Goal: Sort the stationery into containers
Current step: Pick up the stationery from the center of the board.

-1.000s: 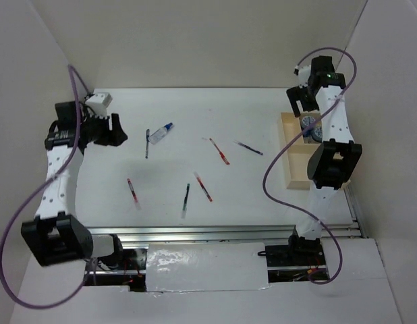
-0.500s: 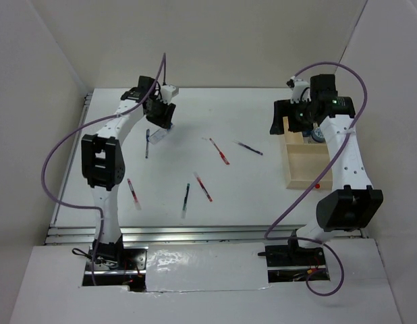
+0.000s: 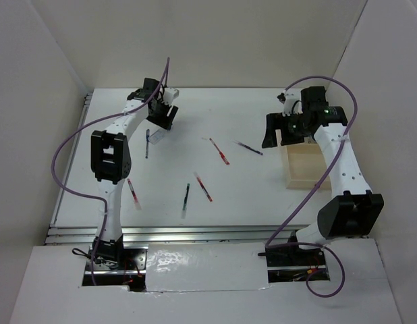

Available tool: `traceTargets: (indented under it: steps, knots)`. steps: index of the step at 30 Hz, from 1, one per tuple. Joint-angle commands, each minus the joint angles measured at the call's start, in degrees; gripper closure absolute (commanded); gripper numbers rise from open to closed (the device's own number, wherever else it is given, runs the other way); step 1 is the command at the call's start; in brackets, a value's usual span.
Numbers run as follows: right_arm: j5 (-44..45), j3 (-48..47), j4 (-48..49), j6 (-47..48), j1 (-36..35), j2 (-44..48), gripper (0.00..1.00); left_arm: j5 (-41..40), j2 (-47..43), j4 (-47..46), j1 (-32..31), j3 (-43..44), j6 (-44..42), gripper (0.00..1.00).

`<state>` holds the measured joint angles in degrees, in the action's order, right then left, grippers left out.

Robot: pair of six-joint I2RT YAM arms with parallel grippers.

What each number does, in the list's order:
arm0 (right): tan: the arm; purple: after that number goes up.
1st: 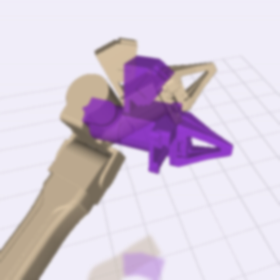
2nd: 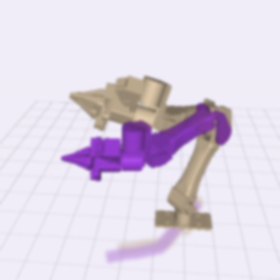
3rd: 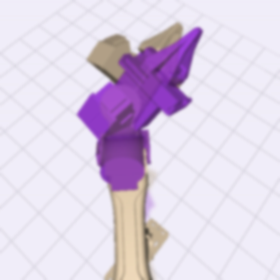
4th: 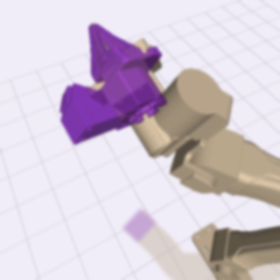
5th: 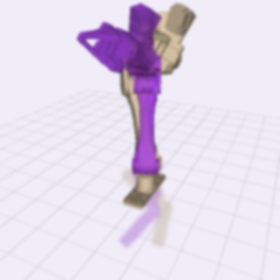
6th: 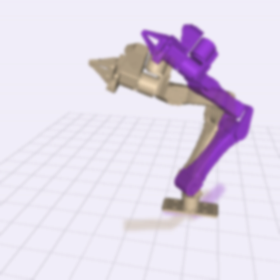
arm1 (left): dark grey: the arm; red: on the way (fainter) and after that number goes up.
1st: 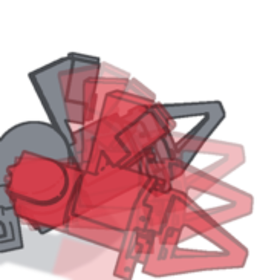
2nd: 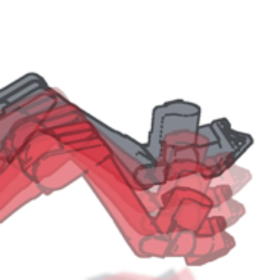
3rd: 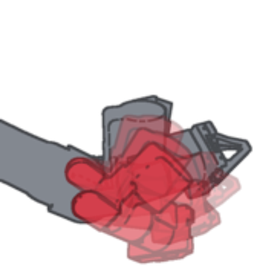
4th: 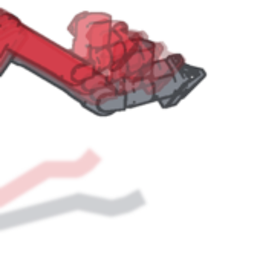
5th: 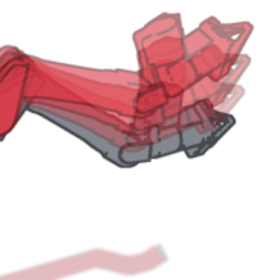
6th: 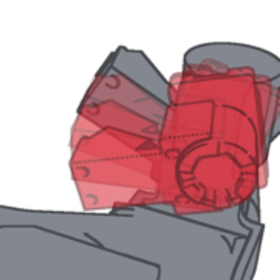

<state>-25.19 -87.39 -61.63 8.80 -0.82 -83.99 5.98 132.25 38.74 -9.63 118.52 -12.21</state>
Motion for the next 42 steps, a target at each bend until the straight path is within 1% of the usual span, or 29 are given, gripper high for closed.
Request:
traceTargets:
  steps: [1, 5, 12, 17, 18, 20, 22, 25, 26, 28, 29, 31, 32, 33, 34, 35, 36, 37, 38, 39, 40, 41, 42]
  knots:
    - [-1.4, 0.6, 2.1, -0.2, -0.8, 2.1, 0.12, 2.2, 1.9, 1.1, 0.7, 1.5, -1.2, 0.23]
    - [-2.2, 0.4, 1.9, 0.4, -0.9, 1.7, 0.11, 4.1, 1.5, 1.1, 1.0, -1.3, -1.0, 0.24]
    - [-2.8, -0.1, 1.8, 0.3, -1.0, 1.7, 0.11, 3.2, 2.1, 0.5, 0.8, -3.7, -0.4, 0.26]
    - [-2.1, -0.2, 1.7, 0.5, -1.2, 2.1, 0.11, 3.2, 1.4, 0.6, 0.6, -6.9, -0.9, 0.31]
    - [-2.1, -0.1, 1.9, 0.4, -1.0, 2.3, 0.11, 3.8, 0.9, 0.6, 0.7, -7.5, -1.0, 0.37]
    - [-2.3, 0.1, 2.2, 0.3, -1.1, 2.7, 0.11, 4.9, -0.2, 0.9, 0.5, -9.5, -0.7, 0.43]
    - [-2.4, 0.5, 2.6, -0.3, -1.0, 2.9, 0.11, 5.6, -1.5, 0.4, 0.1, -12.1, -0.4, 0.47]
    - [-3.5, 2.0, 4.1, -2.0, -1.0, 3.8, 0.11, 4.5, -5.0, -1.0, -1.9, -15.3, 0.3, 0.59]
    - [-4.3, 2.5, 5.5, -2.8, -1.0, 4.5, 0.11, 4.5, -5.8, -1.4, -2.4, -15.9, 1.2, 0.73]
    - [-6.0, 4.4, 7.7, -5.4, -0.9, 5.5, 0.11, 6.1, -9.0, -2.5, -3.2, -17.2, 2.9, 0.87]
    - [-7.8, 4.9, 10.1, -6.4, -1.0, 6.8, 0.11, 7.7, -10.2, -2.7, -3.3, -17.3, 5.2, 0.96]
    - [-9.8, 4.3, 12.1, -8.7, -1.5, 7.9, 0.1, 15.3, -15.0, -2.0, -3.2, -16.4, 8.8, 1.0]
    - [-10.7, 2.9, 12.2, -8.7, -1.7, 7.9, 0.1, 19.4, -16.9, -1.7, -3.1, -16.0, 10.3, 1.0]
    - [-12.5, 1.6, 12.1, -10.8, -2.0, 7.7, 0.09, 23.4, -19.2, -2.3, -3.0, -16.4, 11.7, 1.0]
    - [-13.8, -2.0, 11.0, -10.8, -2.2, 7.3, 0.09, 31.2, -24.0, -3.3, -2.9, -17.2, 17.5, 1.0]
    - [-15.3, -3.5, 11.0, -11.1, -2.1, 5.9, 0.09, 35.0, -26.7, -8.1, -2.8, -18.4, 20.4, 1.0]
    - [-17.0, -4.4, 12.0, -11.6, -1.8, 5.0, 0.09, 42.0, -32.3, -16.4, -2.3, -22.7, 26.9, 1.0]
    - [-20.7, -4.7, 12.8, -13.2, -1.7, 5.0, 0.09, 44.8, -35.5, -16.5, -2.1, -25.4, 30.5, 1.0]
    - [-22.6, -5.1, 13.7, -14.1, -1.9, 4.0, 0.09, 46.8, -38.4, -28.9, -1.9, -28.9, 34.7, 1.0]
    - [-27.2, -5.3, 14.8, -15.5, -2.0, 3.8, 0.08, 48.2, -45.0, -36.5, -1.5, -36.7, 38.9, 1.0]
    - [-28.5, -5.2, 18.6, -16.9, -2.8, 4.0, 0.07, 47.5, -48.3, -50.4, -1.4, -40.3, 47.5, 1.0]
    - [-29.7, -4.8, 21.3, -18.6, -3.3, 4.5, 0.07, 46.2, -51.1, -55.1, -1.4, -46.6, 51.1, 1.0]
    - [-32.5, -3.8, 27.3, -21.9, -4.0, 5.1, 0.06, 43.3, -55.4, -58.5, -1.7, -48.7, 55.1, 1.0]
